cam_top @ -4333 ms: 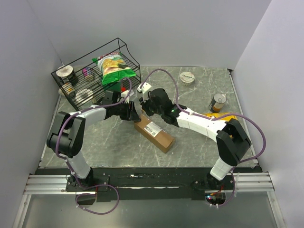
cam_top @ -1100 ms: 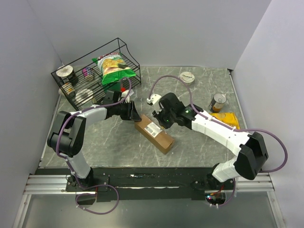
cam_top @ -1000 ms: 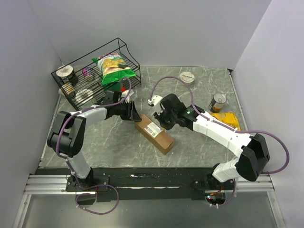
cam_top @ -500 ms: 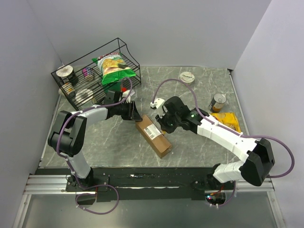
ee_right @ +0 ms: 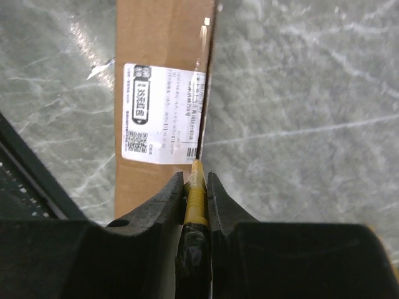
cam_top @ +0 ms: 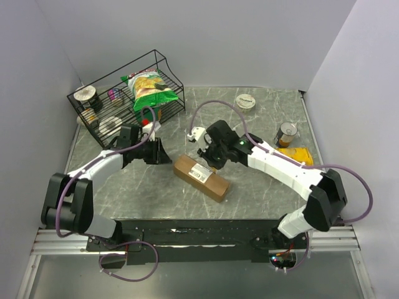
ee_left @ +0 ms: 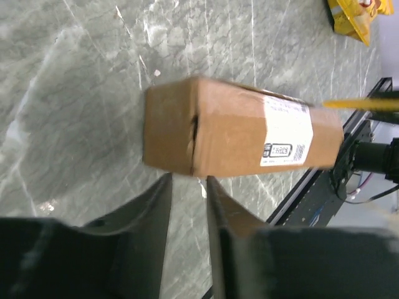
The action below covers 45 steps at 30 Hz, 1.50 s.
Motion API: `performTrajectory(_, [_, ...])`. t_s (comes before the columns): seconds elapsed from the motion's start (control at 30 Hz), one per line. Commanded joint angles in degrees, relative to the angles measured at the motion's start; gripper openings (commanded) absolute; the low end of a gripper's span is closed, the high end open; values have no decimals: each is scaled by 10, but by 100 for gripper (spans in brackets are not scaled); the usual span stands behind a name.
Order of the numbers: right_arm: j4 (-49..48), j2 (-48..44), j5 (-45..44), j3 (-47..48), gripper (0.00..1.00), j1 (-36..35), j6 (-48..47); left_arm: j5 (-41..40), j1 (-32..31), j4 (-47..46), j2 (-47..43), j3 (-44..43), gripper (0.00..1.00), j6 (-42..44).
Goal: Unpack the express box
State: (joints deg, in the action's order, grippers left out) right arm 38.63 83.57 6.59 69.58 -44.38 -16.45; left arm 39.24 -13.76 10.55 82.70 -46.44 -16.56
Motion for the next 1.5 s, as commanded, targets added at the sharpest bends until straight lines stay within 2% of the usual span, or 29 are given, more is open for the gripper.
performTrajectory(0.0, [-35, 46, 15, 68, 0, -2, -70, 24, 13, -6, -31, 8, 40, 25])
performTrajectory(0.17, [-60, 68, 69, 89, 0, -3, -100, 67, 16, -20, -21, -21, 47, 43])
performTrajectory(0.4, [-65, 62, 72, 71, 0, -4, -97, 101, 2, -36, 56, -65, 58, 42])
performTrajectory(0.6, [-48, 46, 71, 58, 0, -4, -82, 55, -56, -15, 113, -141, 61, 67])
performTrajectory(0.73, [-53, 34, 65, 39, 0, -4, -76, 22, -87, -19, 128, -145, 63, 74])
performTrajectory(0.87, [-53, 30, 62, 28, 0, -4, -62, 72, -91, -29, 129, -134, 65, 91])
performTrajectory(1.0, [-58, 23, 59, 16, 0, -4, -54, 128, -89, -18, 130, -121, 67, 151])
performTrajectory(1.2, [-66, 18, 48, 6, 0, -4, -51, 126, -90, -11, 174, -103, 66, 189])
performTrajectory(1.27, [-68, 15, 44, 0, 0, -4, -51, 103, -90, -8, 190, -102, 65, 187])
performTrajectory(1.47, [-34, 5, 36, 6, 0, -3, -27, 51, -90, -20, 218, -94, 47, 143])
